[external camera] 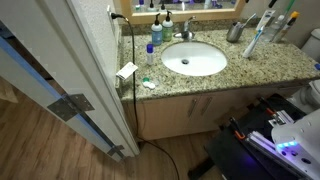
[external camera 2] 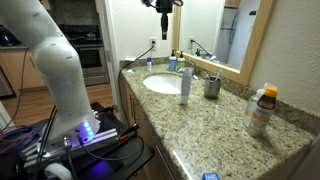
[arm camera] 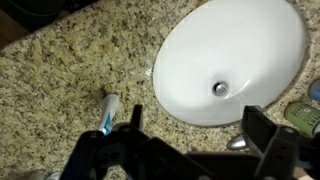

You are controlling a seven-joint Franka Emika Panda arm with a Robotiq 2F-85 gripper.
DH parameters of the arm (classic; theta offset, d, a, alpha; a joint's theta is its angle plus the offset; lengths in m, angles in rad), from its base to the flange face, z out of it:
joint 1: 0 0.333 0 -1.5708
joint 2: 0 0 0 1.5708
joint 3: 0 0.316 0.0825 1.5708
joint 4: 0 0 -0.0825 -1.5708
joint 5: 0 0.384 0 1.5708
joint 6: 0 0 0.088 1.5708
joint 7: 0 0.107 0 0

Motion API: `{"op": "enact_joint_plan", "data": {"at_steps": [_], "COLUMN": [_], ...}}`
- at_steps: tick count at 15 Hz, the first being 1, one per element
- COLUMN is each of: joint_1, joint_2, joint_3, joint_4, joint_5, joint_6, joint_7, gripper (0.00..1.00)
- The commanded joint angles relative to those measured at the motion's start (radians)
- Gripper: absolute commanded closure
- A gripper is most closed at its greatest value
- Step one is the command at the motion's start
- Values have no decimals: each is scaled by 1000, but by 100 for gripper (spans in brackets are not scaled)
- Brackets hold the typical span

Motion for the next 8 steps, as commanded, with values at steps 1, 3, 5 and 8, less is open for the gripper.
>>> {"op": "enact_joint_plan", "data": {"at_steps": [1, 3, 5, 8], "joint_1": [4, 7, 10, 50], "joint_2": [31, 65, 123, 300], "joint_3": [-15, -22, 2, -4], "joint_4": [54, 109, 134, 252], "joint_5": [12, 18, -50, -55], "joint_6": [-34, -65, -85, -110], "joint_7": [-9, -12, 10, -119], "gripper": [0, 0, 0, 0]}}
